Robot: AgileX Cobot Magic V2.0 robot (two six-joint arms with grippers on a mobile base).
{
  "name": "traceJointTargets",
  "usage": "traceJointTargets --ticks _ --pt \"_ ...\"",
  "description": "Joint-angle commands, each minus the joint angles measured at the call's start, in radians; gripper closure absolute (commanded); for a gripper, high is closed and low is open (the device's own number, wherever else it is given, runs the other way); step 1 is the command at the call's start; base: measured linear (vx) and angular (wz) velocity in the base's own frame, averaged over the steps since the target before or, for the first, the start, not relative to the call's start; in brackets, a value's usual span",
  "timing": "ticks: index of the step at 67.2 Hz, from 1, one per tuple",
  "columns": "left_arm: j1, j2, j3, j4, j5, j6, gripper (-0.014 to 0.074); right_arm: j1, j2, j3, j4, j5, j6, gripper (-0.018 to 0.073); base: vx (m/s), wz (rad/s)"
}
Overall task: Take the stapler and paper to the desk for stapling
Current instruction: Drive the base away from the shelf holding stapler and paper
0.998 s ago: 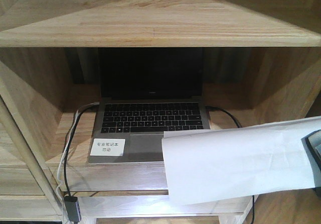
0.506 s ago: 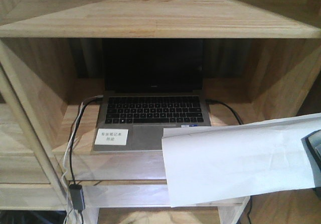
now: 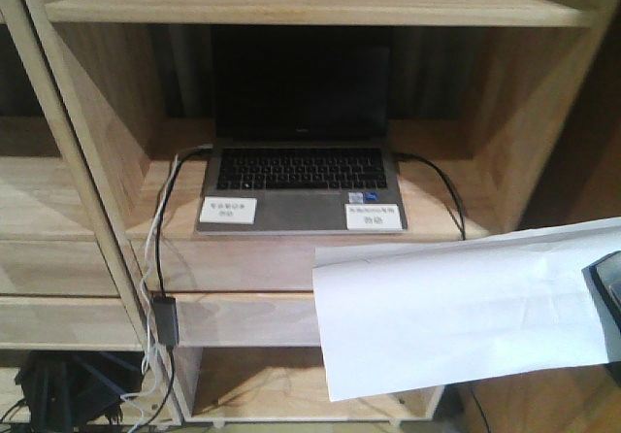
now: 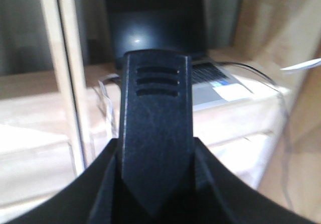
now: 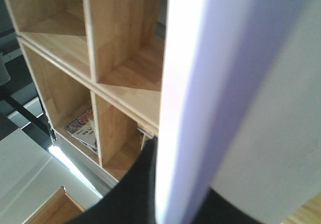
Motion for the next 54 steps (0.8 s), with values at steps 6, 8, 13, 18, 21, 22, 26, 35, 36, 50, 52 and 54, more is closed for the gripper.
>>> traceJointTargets --ticks 6,8,13,18,21,22,26,35,36,50,52,54 --pt "-0.003 0.013 -0.029 -0.003 -0.116 -0.001 0.0603 0.000 0.003 0.023 0.016 -0.059 -0.008 0.0564 -0.23 -0.12" --pt "-0.003 0.013 -0.029 -0.003 -0.116 -0.001 0.0603 0.000 0.003 0.023 0.016 -0.059 -0.008 0.0564 -0.23 -0.11" --pt "-0.003 0.013 -0.029 -0.003 -0.116 -0.001 0.0603 0.000 0.003 0.023 0.016 -0.059 -0.008 0.0564 -0.21 -0.08" --pt "-0.003 0.013 -0.029 -0.003 -0.116 -0.001 0.0603 0.000 0.003 0.023 0.016 -0.059 -0.008 0.0564 -0.19 -0.05" --pt "-0.003 0.013 -0.029 -0.003 -0.116 -0.001 0.0603 0.000 0.003 0.023 0.016 -0.059 -0.008 0.0564 -0.17 -0.05" --pt "-0.003 0.013 -0.029 -0.003 -0.116 -0.001 0.0603 0.000 0.003 0.023 0.016 -0.059 -0.008 0.0564 -0.16 -0.04" --pt "-0.003 0.013 -0.029 -0.003 -0.116 -0.001 0.0603 0.000 0.003 0.023 0.016 -0.059 -0.008 0.0564 -0.15 -0.03" --pt "-0.003 0.013 -0.029 -0.003 -0.116 -0.001 0.0603 0.000 0.003 0.023 0.016 -0.059 -0.008 0.0564 -0.11 -0.02" --pt "-0.003 0.013 -0.029 -0.003 -0.116 -0.001 0.0603 0.000 0.003 0.023 0.016 -0.059 -0.008 0.0564 -0.09 0.00" --pt "-0.003 0.013 -0.029 -0.003 -0.116 -0.001 0.0603 0.000 0.003 0.023 0.016 -0.060 -0.008 0.0564 -0.05 0.08" --pt "-0.003 0.013 -0.029 -0.003 -0.116 -0.001 0.0603 0.000 0.003 0.023 0.016 -0.060 -0.008 0.0564 -0.02 0.17" --pt "-0.003 0.013 -0.029 -0.003 -0.116 -0.001 0.0603 0.000 0.003 0.023 0.016 -0.060 -0.008 0.0564 -0.01 0.21"
